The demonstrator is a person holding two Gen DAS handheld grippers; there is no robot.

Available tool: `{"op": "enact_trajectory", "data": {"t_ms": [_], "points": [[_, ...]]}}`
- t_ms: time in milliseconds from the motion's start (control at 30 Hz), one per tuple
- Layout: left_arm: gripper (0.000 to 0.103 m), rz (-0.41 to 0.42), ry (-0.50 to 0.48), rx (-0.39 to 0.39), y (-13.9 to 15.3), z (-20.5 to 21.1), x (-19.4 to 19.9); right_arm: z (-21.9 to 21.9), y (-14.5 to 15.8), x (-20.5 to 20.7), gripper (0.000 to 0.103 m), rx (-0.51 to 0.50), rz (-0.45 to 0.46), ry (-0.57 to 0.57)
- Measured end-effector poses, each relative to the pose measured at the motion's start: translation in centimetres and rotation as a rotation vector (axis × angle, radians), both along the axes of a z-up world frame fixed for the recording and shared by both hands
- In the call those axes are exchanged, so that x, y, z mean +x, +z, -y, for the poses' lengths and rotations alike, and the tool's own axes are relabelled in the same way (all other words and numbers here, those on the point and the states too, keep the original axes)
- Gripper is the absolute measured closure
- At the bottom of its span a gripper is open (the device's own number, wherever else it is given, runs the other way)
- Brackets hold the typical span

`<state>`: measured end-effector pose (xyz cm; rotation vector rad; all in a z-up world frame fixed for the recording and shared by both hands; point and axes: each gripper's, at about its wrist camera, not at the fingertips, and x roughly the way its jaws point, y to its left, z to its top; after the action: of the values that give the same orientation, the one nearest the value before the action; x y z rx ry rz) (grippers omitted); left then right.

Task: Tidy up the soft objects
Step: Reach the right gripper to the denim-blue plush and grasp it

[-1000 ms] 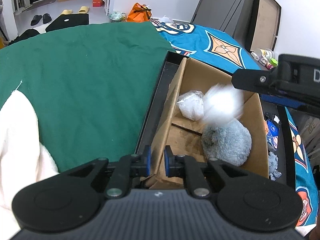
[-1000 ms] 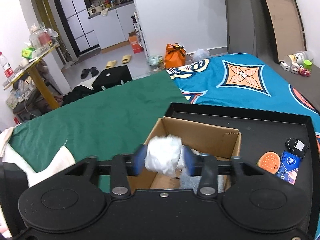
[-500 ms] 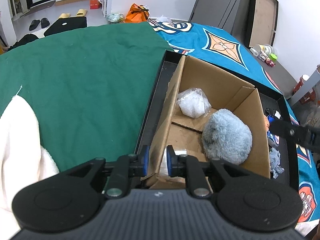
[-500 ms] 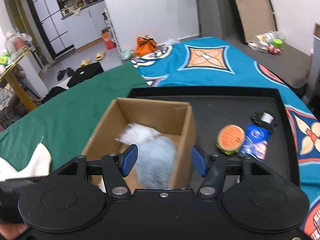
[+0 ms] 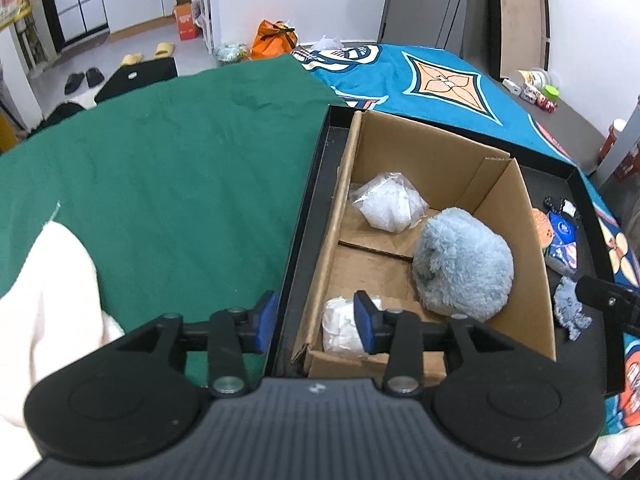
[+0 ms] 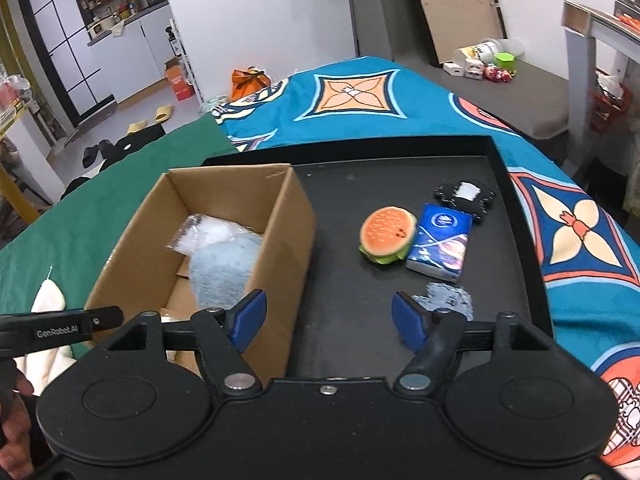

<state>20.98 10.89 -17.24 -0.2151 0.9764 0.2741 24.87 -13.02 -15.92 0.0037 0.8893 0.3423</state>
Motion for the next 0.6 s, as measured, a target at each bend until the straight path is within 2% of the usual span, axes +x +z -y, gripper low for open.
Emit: {"op": "enact_trajectory", "data": {"t_ms": [267, 600], "points": [[0.043, -0.011, -0.019, 0.093, 0.2, 1.3, 0.3, 3.0, -1.8, 0.3, 0.034, 0.030, -0.005, -0.057], [0.038, -0.044, -0.028, 0.144, -0.1, 2.3, 1.0, 6.2, -4.7, 1.8, 0.037, 0.067, -0.039, -0.161]]}}
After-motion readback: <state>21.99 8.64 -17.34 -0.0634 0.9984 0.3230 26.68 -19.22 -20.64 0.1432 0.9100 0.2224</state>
